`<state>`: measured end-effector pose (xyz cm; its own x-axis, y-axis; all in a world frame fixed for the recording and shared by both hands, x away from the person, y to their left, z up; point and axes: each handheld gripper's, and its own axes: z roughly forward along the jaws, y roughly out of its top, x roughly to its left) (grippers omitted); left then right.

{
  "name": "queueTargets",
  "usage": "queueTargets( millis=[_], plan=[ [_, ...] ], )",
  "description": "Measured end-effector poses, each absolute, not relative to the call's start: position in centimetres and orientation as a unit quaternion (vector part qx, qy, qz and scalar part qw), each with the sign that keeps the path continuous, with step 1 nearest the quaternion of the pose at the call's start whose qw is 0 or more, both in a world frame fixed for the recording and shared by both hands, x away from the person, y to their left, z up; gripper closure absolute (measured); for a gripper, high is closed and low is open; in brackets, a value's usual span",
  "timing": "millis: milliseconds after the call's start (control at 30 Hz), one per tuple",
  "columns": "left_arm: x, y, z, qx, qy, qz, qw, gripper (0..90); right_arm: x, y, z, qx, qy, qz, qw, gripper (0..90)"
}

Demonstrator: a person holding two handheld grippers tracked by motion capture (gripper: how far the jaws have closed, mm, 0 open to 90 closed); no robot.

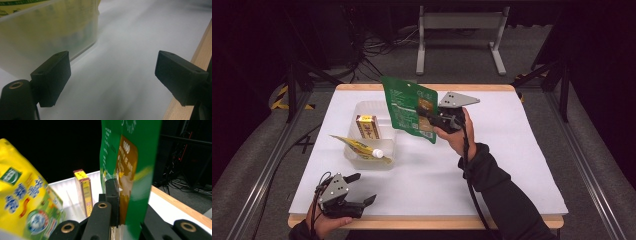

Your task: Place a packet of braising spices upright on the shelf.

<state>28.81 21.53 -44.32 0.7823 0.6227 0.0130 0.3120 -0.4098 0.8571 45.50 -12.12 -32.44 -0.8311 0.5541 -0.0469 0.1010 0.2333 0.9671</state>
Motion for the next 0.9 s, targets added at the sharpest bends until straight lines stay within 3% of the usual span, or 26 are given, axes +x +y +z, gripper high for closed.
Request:
queueTargets(
  millis=[900],
  plan=[
    [28.1, 21.8, -44.4, 0.82, 0.283, 0.158, 0.472, 13.9, 50.7, -5.0, -32.2, 0.237, 0.749, 0.592, 0.179, 89.2]
  ],
)
